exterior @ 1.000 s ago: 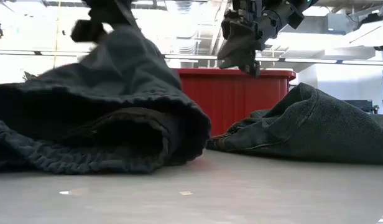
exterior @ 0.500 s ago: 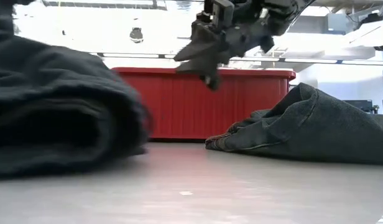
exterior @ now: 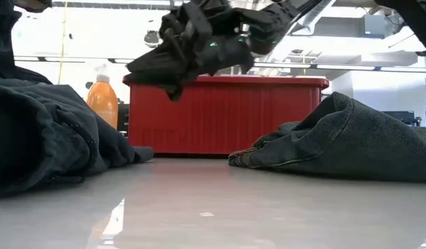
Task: Fold laundry
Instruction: Fold the black shorts
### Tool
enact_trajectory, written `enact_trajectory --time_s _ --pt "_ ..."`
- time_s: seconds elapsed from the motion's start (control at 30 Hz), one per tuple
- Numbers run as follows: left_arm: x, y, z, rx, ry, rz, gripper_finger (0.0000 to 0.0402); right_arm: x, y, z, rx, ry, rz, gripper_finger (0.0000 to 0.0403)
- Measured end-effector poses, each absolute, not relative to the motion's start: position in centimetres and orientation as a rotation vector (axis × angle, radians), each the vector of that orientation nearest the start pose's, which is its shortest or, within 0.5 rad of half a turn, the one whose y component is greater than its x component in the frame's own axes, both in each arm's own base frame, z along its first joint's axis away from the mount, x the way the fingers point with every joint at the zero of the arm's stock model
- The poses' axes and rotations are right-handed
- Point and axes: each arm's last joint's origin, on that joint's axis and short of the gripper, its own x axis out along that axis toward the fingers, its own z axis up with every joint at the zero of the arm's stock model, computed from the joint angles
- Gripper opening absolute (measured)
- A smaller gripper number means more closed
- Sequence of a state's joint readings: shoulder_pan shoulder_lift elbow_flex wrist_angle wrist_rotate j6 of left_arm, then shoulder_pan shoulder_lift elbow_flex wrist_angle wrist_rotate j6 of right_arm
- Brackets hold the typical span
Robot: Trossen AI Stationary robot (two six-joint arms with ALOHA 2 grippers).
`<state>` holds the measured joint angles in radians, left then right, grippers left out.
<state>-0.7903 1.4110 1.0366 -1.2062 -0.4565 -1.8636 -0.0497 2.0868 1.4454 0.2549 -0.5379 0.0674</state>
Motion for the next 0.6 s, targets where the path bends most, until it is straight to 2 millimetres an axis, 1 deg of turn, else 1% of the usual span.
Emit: enact_trajectory --time_s 0.07,0.13,0.27,0.37,0.43,0.5,0.6 --pt "16.8 -15.2 23.7 -0.666 0.961 0.859 0.0000 47.7 -0.5 19.2 0.113 0.408 0.477 0.0134" --pt "16.7 -15.0 23.8 -0.645 0.970 0.859 0.0000 49.0 -0.2 18.4 0.059 0.399 0.465 0.0134" --pt "16.3 -14.8 23.8 -0.630 1.009 0.878 0.0000 51.1 -0.1 15.4 0.069 0.458 0.473 0.0133" --pt "16.3 -14.8 23.9 -0.627 1.000 0.880 0.0000 52.4 -0.1 13.5 0.073 0.482 0.469 0.0121" --pt "16.5 -14.7 23.9 -0.628 0.992 0.883 0.0000 53.0 0.1 13.1 0.066 0.482 0.453 0.0105" --pt "16.6 -14.6 23.9 -0.624 0.995 0.880 0.0000 53.7 0.3 13.0 0.045 0.481 0.406 0.0081" --pt "16.9 -14.3 23.8 -0.606 1.015 0.875 0.0000 53.6 0.2 12.8 0.028 0.580 0.335 0.0032"
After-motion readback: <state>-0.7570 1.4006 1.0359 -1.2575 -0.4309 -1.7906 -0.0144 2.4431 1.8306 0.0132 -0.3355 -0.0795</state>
